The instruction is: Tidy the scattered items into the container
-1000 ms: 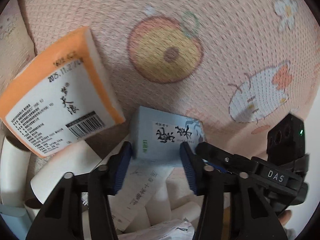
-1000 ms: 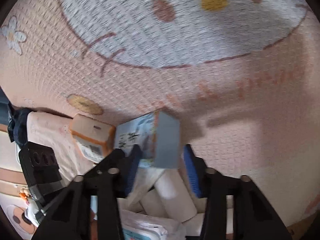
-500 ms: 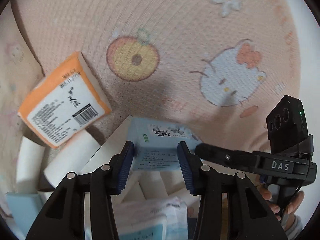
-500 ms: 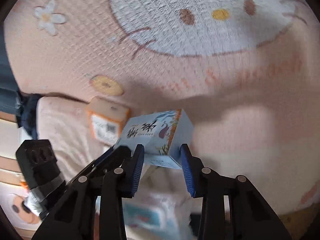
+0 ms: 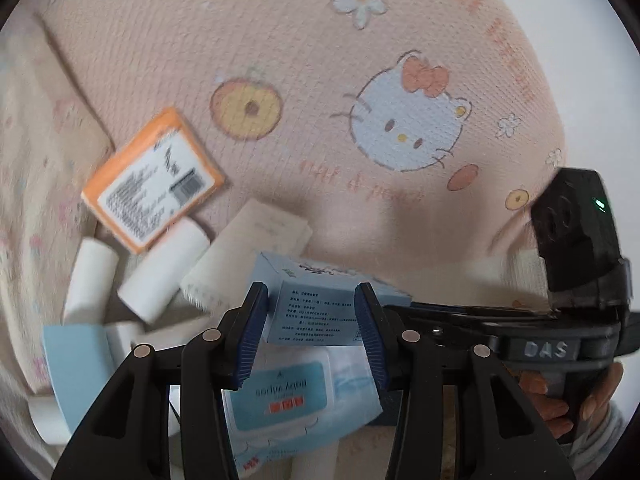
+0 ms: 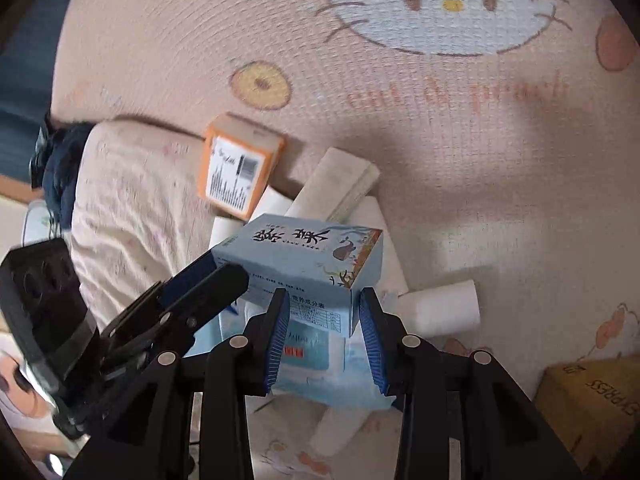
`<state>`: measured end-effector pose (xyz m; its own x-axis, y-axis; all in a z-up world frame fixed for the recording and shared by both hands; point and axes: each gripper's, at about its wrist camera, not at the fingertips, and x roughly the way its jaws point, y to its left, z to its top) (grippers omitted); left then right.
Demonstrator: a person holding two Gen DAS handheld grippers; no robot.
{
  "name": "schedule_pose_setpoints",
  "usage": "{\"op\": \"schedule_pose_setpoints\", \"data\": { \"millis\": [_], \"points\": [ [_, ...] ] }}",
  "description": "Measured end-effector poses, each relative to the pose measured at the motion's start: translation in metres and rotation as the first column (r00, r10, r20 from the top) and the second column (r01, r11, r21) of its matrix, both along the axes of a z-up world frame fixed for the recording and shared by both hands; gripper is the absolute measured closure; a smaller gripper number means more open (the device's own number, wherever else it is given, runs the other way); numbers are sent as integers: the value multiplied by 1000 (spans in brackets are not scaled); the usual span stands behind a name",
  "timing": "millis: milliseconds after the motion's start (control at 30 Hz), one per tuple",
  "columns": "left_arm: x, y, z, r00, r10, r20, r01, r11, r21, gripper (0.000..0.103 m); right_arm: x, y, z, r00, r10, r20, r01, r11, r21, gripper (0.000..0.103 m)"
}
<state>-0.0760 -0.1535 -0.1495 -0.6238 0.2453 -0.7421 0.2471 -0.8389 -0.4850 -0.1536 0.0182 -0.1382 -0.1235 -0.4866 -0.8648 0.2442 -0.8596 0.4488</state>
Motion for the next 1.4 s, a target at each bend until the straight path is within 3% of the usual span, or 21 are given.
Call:
{"op": "schedule_pose_setpoints", "data": {
  "millis": [133, 300, 533, 700, 900, 967, 1000, 1033, 1133, 1300, 1400],
  "points": [
    [14, -5, -5, 1000, -6, 9, 6, 1000, 27, 54, 17, -12, 5, 997, 37, -67, -34, 998, 43, 70],
    [26, 0, -2, 1000, -26, 6, 26, 1000, -14, 54, 35, -29, 9, 985, 114, -127, -98, 988, 123, 70],
    [38, 7, -17, 995, -27, 94, 33, 997, -65, 54, 43, -37, -8, 983, 179, -42, -172, 977, 128, 69],
    [47, 0, -21, 996, 3, 90, -1, 1000, -19, 54, 48, -31, 2, 984, 159, -82, -144, 976, 162, 69],
    [53, 0, -15, 995, 49, 85, -47, 999, -28, 54, 31, -20, 14, 984, 120, -134, -99, 984, 149, 69],
    [55, 1, -6, 995, 74, 69, -71, 996, -51, 54, 22, -19, 13, 983, 98, -153, -69, 981, 180, 75],
    [57, 3, 0, 994, 90, 56, -85, 994, -74, 54, 18, -19, 11, 983, 92, -159, -57, 976, 212, 89],
    [59, 5, 4, 994, 101, 52, -96, 991, -97, 54, 14, -19, 10, 984, 88, -157, -52, 974, 222, 92],
    [65, 11, 10, 990, 125, 60, -115, 982, -152, 69, 5, -21, 8, 982, 114, -149, -82, 976, 204, 92],
    [71, 21, -5, 987, 59, 152, -55, 998, -28, 72, -1, -38, 2, 960, 227, -164, -175, 944, 280, 92],
    [69, 32, -14, 985, 19, 173, -15, 1000, -26, 72, -7, -45, -3, 947, 274, -166, -211, 923, 321, 92]
  ]
}}
